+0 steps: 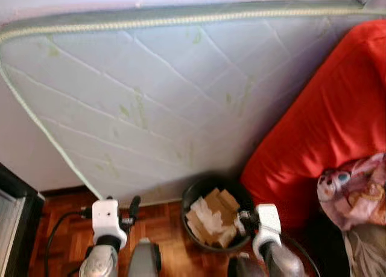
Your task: Clean up the room
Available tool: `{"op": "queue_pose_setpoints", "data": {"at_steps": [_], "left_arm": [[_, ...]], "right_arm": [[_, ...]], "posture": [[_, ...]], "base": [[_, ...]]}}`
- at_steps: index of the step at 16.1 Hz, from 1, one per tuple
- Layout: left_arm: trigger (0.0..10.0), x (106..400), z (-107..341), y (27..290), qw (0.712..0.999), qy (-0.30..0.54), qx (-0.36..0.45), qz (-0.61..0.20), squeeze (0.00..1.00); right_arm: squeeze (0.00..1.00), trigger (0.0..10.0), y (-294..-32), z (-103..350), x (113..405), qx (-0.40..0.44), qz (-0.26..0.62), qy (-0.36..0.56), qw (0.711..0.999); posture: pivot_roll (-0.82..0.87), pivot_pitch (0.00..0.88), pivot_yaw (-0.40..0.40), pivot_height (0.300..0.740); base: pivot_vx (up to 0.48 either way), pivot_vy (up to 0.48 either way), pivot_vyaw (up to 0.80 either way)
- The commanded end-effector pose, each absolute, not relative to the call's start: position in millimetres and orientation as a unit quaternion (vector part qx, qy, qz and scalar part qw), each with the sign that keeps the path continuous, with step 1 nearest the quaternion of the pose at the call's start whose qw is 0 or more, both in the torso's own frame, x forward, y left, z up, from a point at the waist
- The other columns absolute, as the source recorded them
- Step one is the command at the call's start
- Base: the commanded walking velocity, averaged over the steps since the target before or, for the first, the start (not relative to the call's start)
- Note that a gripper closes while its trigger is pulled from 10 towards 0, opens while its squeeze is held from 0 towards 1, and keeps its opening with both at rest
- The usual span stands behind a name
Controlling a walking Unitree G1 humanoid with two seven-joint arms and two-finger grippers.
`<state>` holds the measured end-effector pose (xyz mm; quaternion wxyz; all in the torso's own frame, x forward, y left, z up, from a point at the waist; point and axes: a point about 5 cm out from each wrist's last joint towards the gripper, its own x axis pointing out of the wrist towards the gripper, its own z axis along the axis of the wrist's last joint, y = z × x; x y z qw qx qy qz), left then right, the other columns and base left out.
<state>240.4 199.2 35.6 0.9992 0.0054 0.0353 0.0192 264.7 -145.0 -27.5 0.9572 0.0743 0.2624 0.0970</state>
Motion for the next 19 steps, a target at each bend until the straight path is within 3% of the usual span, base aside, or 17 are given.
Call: {"op": "queue_pose_setpoints", "data": {"at_steps": [1,5,12,13,14,19], "left_arm": [[10.0,238.2,36.7,199.8,0.999,0.038,0.002,0.019,0.0],[10.0,229.7,57.9,191.5,1.0,0.009,0.0,0.016,0.0],[10.0,195.9,83.0,190.7,1.0,0.004,0.008,0.019,0.0],[10.0,197.2,88.9,190.7,1.0,-0.005,0.01,0.022,0.0],[10.0,200.0,98.1,190.6,1.0,-0.013,0.011,0.025,0.0],[10.0,197.9,105.8,188.7,1.0,-0.004,0.008,0.025,0.0]], "right_arm": [[0.0,10.0,-144.4,-27.5,266.0,0.075,0.092,0.268,0.956],[0.0,10.0,-139.2,6.1,305.0,0.067,0.101,0.227,0.966],[0.0,10.0,-99.4,38.1,333.4,0.055,0.141,0.204,0.967],[0.74,10.0,-96.4,39.6,334.2,0.057,0.146,0.203,0.967],[0.92,10.0,-94.4,39.7,334.1,0.056,0.149,0.203,0.966],[0.91,10.0,-102.7,31.3,328.4,0.043,0.143,0.215,0.965]], "posture": [[0.14,0.247,-0.045,0.636],[0.2,0.346,-0.064,0.636],[0.29,0.444,-0.07,0.636],[0.3,0.454,-0.069,0.636],[0.3,0.461,-0.068,0.636],[0.28,0.482,-0.071,0.636]], "base": [[0.0,0.0,0.0],[0.0,0.0,0.0],[0.0,0.0,0.0],[0.0,0.0,0.0],[0.0,0.0,0.0],[0.0,0.0,0.0]]}}
